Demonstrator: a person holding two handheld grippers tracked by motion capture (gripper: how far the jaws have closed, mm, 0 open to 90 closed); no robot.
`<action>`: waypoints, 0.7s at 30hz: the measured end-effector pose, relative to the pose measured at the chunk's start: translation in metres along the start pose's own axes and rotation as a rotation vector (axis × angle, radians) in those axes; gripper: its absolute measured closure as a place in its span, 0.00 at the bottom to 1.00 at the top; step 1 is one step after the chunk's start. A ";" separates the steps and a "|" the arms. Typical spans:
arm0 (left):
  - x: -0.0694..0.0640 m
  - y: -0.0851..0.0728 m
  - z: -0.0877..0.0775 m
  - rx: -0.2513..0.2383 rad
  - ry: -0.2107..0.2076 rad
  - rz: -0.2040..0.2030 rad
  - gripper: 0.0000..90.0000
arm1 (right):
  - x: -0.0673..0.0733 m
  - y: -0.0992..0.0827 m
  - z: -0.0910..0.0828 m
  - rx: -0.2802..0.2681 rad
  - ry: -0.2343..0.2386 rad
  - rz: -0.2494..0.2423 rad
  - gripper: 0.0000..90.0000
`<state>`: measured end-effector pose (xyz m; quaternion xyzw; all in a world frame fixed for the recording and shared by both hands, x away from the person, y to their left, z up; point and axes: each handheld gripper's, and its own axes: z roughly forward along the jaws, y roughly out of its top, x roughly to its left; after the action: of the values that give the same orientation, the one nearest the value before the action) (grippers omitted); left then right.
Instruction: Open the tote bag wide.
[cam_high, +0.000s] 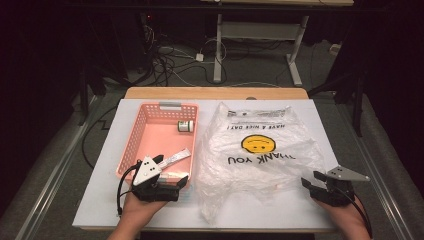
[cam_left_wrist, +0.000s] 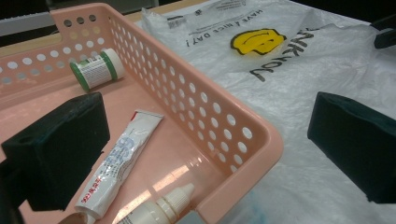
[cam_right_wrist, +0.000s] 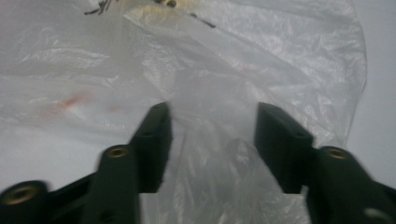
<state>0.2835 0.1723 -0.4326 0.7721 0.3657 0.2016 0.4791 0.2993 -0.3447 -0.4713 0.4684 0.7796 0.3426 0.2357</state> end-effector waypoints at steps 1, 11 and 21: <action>0.000 0.000 0.000 0.000 0.000 0.000 0.00 | -0.001 -0.003 -0.001 0.009 -0.003 -0.005 0.73; -0.002 0.000 0.001 -0.026 -0.046 -0.037 0.00 | 0.002 -0.027 -0.036 -0.001 -0.038 0.014 0.96; -0.007 0.004 0.002 -0.002 -0.060 -0.043 0.00 | 0.043 -0.045 -0.066 -0.023 0.035 -0.017 0.90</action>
<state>0.2815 0.1645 -0.4297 0.7693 0.3676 0.1682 0.4948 0.2088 -0.3413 -0.4642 0.4530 0.7834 0.3578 0.2303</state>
